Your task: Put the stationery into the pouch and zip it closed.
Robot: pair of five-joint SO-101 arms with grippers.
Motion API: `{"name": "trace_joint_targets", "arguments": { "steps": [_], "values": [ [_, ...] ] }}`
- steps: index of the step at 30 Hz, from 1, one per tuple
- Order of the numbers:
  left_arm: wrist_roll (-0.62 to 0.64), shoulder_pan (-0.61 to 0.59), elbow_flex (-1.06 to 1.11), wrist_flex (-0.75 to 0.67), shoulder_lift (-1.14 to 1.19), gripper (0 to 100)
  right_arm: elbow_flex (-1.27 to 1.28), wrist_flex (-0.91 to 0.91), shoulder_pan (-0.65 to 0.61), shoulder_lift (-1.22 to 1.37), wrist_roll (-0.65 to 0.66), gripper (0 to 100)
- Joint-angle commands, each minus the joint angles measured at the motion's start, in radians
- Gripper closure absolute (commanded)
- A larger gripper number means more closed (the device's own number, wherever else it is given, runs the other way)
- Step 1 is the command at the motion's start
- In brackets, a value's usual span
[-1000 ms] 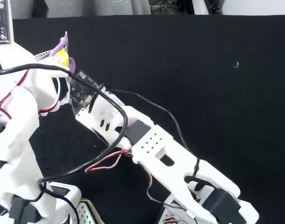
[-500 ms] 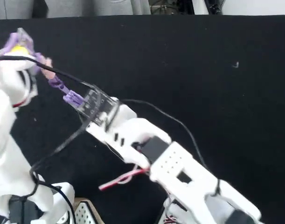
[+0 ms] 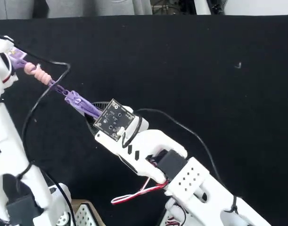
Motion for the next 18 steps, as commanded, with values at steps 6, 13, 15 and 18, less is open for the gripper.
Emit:
{"name": "trace_joint_targets", "arguments": {
  "steps": [6, 13, 15, 18],
  "values": [
    [-0.066, -0.108, 0.26, -0.236, -0.003, 97, -0.03, 0.008, 0.0, -0.036, 0.011, 98.8],
    [-0.132, -0.148, 0.489, -0.427, -0.006, 97, -0.03, -0.006, 0.0, -0.036, 0.011, 98.8],
    [-0.15, -0.145, 0.527, -0.442, -0.006, 97, -0.025, -0.017, 0.0, -0.035, 0.011, 98.8],
    [-0.172, -0.14, 0.562, -0.442, 0.003, 97, -0.019, -0.02, 0.0, -0.035, 0.011, 98.8]
  ]
}}
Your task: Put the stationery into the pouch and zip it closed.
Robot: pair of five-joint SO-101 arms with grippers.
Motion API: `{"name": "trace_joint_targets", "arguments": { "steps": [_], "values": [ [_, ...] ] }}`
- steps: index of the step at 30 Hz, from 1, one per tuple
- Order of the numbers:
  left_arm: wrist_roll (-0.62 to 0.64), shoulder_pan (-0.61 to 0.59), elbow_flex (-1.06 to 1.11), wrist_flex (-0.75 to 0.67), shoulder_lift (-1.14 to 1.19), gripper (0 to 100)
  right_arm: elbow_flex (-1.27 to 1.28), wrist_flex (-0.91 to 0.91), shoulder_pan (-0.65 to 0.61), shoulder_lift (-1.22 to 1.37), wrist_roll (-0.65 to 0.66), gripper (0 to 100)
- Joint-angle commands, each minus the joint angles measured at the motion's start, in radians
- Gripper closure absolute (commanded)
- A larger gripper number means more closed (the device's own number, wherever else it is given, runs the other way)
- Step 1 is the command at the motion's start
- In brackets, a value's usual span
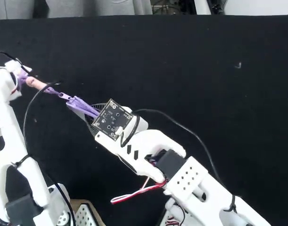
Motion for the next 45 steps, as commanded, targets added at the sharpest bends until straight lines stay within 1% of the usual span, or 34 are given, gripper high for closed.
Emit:
{"name": "trace_joint_targets", "arguments": {
  "steps": [1, 4, 11, 16, 27, 30, 33, 40, 45],
  "values": [
    [-0.032, -0.045, 0.015, -0.041, 0.002, 97, -0.022, -0.021, 0.0, -0.038, 0.011, 98.8],
    [-0.063, -0.045, 0.051, -0.058, 0.002, 97, -0.022, -0.021, 0.0, -0.038, 0.011, 98.8],
    [-0.144, -0.061, 0.211, -0.216, 0.002, 97, -0.025, -0.021, -0.002, -0.038, 0.011, 98.8],
    [-0.146, -0.081, 0.295, -0.292, 0.002, 97, -0.025, -0.021, -0.002, -0.038, 0.011, 98.8],
    [-0.149, -0.081, 0.46, -0.416, 0.002, 97, -0.025, -0.021, -0.002, -0.038, 0.011, 98.8],
    [-0.193, -0.085, 0.515, -0.463, 0.002, 97, -0.025, -0.021, -0.002, -0.038, 0.011, 98.8],
    [-0.206, -0.09, 0.558, -0.506, 0.002, 97, -0.025, -0.021, -0.002, -0.038, 0.011, 98.8],
    [-0.207, -0.084, 0.567, -0.509, 0.002, 97, -0.027, -0.021, -0.003, -0.038, 0.011, 98.8],
    [-0.21, -0.101, 0.575, -0.508, 0.003, 97, -0.028, -0.02, -0.003, -0.038, 0.011, 98.8]
  ]
}}
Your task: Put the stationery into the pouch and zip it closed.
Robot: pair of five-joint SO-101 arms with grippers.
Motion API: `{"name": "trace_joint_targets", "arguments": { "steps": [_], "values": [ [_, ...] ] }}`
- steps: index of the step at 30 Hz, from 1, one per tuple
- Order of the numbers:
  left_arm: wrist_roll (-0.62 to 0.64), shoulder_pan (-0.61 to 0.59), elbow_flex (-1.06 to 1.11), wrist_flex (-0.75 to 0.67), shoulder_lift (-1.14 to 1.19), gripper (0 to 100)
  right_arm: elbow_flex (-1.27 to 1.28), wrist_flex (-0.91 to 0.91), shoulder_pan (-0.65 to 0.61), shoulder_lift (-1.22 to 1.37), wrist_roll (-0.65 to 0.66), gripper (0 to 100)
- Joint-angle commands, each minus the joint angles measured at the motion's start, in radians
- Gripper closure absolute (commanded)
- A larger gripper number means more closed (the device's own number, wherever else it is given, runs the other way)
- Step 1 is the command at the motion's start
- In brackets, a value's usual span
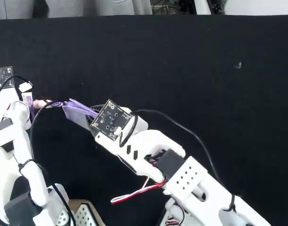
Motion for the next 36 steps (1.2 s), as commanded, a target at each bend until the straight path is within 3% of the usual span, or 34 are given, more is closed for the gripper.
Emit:
{"name": "trace_joint_targets", "arguments": {
  "steps": [1, 13, 23, 36],
  "values": [
    [-0.012, -0.048, 0.002, -0.018, 0.003, 97, -0.031, -0.023, -0.003, -0.039, 0.006, 98.8],
    [-0.187, -0.048, 0.105, -0.021, 0.003, 97, -0.033, -0.025, -0.003, -0.041, 0.006, 98.8],
    [-0.21, -0.056, 0.125, -0.133, 0.15, 97, -0.044, -0.021, -0.002, -0.041, 0.006, 98.8],
    [-0.218, -0.059, 0.077, -0.13, 0.226, 97, -0.044, -0.023, -0.002, -0.041, 0.006, 98.8]
  ]
}}
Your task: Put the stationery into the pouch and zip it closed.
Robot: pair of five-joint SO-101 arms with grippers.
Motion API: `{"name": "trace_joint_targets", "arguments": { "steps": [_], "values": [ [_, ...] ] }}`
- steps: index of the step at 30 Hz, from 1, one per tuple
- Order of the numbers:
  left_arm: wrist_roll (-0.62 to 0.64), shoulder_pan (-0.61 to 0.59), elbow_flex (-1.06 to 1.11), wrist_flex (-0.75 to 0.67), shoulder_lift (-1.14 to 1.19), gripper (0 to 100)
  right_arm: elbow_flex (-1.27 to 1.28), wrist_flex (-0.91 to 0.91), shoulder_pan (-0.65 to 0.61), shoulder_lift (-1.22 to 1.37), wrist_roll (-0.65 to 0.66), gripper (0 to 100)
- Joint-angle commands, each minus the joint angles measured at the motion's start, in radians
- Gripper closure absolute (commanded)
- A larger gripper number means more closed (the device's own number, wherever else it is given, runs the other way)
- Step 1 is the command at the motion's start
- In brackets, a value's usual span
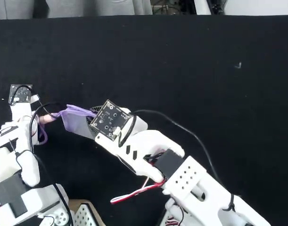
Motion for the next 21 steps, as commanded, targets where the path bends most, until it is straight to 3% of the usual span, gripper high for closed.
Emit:
{"name": "trace_joint_targets", "arguments": {
  "steps": [1, 4, 10, 21],
  "values": [
    [-0.009, -0.044, -0.035, -0.009, 0.003, 97, -0.045, -0.025, 0.0, -0.042, 0.005, 98.8],
    [-0.032, -0.051, -0.036, -0.015, 0.003, 97, -0.045, -0.025, 0.0, -0.042, 0.005, 98.8],
    [-0.207, -0.051, 0.033, -0.015, 0.005, 97, -0.047, -0.025, 0.0, -0.044, 0.005, 98.8],
    [-0.272, -0.051, 0.062, -0.017, 0.005, 97, -0.047, -0.023, -0.005, -0.044, 0.005, 98.8]
  ]
}}
